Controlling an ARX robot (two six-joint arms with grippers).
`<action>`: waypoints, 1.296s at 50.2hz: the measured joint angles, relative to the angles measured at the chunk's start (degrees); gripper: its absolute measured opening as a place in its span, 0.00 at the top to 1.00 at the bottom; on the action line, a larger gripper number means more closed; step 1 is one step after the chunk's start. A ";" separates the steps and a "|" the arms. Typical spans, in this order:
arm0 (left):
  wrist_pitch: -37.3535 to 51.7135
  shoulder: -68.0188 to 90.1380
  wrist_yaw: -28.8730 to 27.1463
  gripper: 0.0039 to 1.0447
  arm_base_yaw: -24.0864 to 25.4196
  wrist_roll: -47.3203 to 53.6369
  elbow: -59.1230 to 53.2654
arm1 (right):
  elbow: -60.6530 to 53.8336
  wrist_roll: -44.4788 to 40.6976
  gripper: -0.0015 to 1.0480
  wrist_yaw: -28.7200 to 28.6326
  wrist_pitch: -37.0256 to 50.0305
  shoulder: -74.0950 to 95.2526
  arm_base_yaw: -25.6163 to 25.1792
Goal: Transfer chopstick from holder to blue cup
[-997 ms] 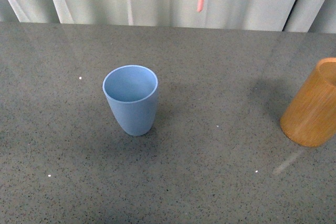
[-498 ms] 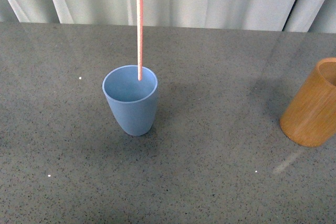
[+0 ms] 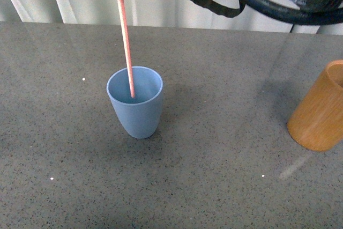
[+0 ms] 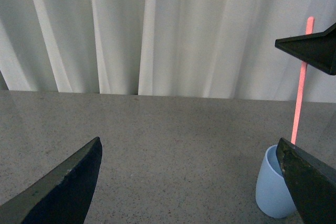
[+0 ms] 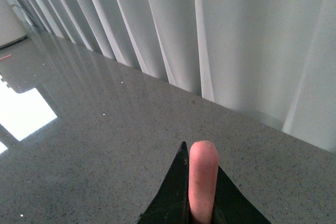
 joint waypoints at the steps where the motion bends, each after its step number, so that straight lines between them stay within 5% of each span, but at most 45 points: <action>1: 0.00 0.00 0.00 0.06 0.00 0.00 -0.02 | 0.22 -0.35 0.99 0.04 -0.04 0.61 0.02; 16: 0.00 0.00 0.00 0.06 0.00 0.00 -0.02 | -1.14 -2.38 0.99 2.40 0.61 4.09 -0.24; 43: 0.00 0.00 0.00 0.06 0.00 -0.02 -0.02 | -8.50 0.26 0.08 6.14 1.99 -5.68 -0.28; 45: 0.00 0.00 0.00 0.06 0.00 0.00 -0.02 | -9.62 -0.09 0.09 8.50 0.85 -7.87 -0.79; 54: 0.00 0.00 0.00 0.06 0.00 0.00 -0.02 | -21.75 0.33 0.10 27.23 -12.61 -26.86 -11.58; 60: 0.00 0.00 0.00 0.06 0.00 -0.02 0.00 | -32.92 -0.94 0.10 28.92 -20.28 -42.86 -24.24; 65: 0.00 -0.02 0.09 0.06 0.00 0.00 0.00 | -36.44 -2.89 0.12 27.10 -17.84 -47.93 -28.02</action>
